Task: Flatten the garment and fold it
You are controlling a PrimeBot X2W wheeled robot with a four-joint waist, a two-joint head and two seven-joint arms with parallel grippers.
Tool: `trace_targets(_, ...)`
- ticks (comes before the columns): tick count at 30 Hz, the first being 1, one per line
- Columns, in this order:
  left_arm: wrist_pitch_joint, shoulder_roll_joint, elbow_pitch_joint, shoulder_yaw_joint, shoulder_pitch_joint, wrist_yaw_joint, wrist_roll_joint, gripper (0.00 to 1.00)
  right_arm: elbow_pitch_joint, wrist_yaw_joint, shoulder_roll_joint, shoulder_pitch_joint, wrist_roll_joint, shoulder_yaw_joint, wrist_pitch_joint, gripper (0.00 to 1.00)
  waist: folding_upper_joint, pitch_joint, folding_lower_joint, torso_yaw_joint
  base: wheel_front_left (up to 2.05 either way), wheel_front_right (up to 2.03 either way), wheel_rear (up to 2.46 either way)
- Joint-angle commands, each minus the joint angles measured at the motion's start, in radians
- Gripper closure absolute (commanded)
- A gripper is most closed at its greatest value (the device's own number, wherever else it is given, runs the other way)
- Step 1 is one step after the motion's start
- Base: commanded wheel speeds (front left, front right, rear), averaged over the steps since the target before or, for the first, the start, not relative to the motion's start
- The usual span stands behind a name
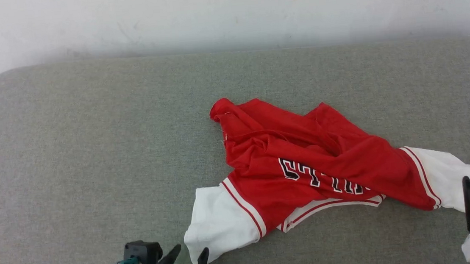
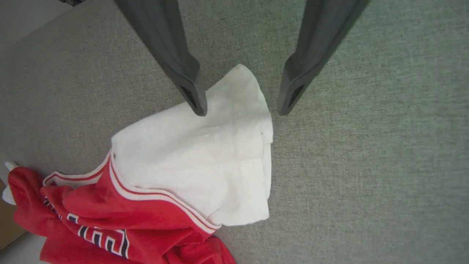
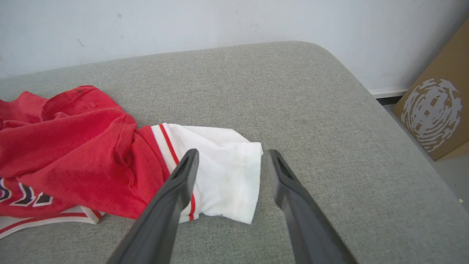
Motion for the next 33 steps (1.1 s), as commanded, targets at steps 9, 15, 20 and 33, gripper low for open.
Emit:
trace_targets(9, 0.124, -0.043, 0.047, -0.002, -0.03, 0.092, -0.013, 0.0, 0.004, -0.002, -0.001, -0.008, 0.018, 0.064, -0.05, 0.0, 0.0, 0.012, 0.0001, -0.033, 0.0, 0.0, 0.0)
trace_targets(15, 0.175, -0.065, 0.098, 0.0, -0.069, 0.144, -0.011, 0.0, 0.006, -0.002, -0.001, -0.016, 0.028, 0.09, -0.06, 0.0, 0.0, 0.029, 0.0001, -0.068, 0.0, 0.0, 0.0)
trace_targets(20, 0.225, -0.062, 0.111, -0.015, -0.063, 0.13, -0.033, 1.0, 0.011, -0.002, -0.001, -0.019, 0.034, 0.098, -0.065, 0.0, 0.0, 0.037, 0.0001, -0.082, 0.0, 0.0, 0.0)
trace_targets(33, -0.048, -0.036, 0.043, 0.141, -0.066, 0.235, -0.009, 1.0, 0.066, -0.002, -0.001, -0.109, -0.054, 0.002, -0.101, 0.0, 0.0, 0.031, 0.0001, -0.013, 0.0, 0.0, 0.0)
